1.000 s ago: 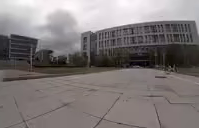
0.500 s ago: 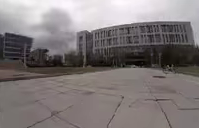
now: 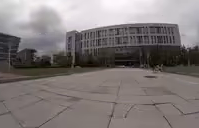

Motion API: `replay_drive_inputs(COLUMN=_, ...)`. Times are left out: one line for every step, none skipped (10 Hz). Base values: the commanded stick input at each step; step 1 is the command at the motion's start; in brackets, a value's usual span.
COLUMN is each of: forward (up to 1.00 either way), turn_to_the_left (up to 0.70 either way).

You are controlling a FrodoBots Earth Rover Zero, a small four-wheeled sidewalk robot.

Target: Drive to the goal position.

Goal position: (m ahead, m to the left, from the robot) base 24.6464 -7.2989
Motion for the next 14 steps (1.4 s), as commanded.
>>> replay_drive_inputs(forward=0.7, turn_to_the_left=0.0)
replay_drive_inputs(forward=0.7, turn_to_the_left=0.0)
replay_drive_inputs(forward=0.7, turn_to_the_left=0.0)
replay_drive_inputs(forward=0.7, turn_to_the_left=0.0)
replay_drive_inputs(forward=0.7, turn_to_the_left=0.0)
replay_drive_inputs(forward=0.7, turn_to_the_left=0.0)
replay_drive_inputs(forward=0.7, turn_to_the_left=0.0)
replay_drive_inputs(forward=0.7, turn_to_the_left=0.0)
replay_drive_inputs(forward=0.7, turn_to_the_left=0.0)
replay_drive_inputs(forward=0.7, turn_to_the_left=0.0)
replay_drive_inputs(forward=0.7, turn_to_the_left=0.0)
replay_drive_inputs(forward=0.7, turn_to_the_left=0.0)
replay_drive_inputs(forward=0.7, turn_to_the_left=0.0)
replay_drive_inputs(forward=0.7, turn_to_the_left=0.0)
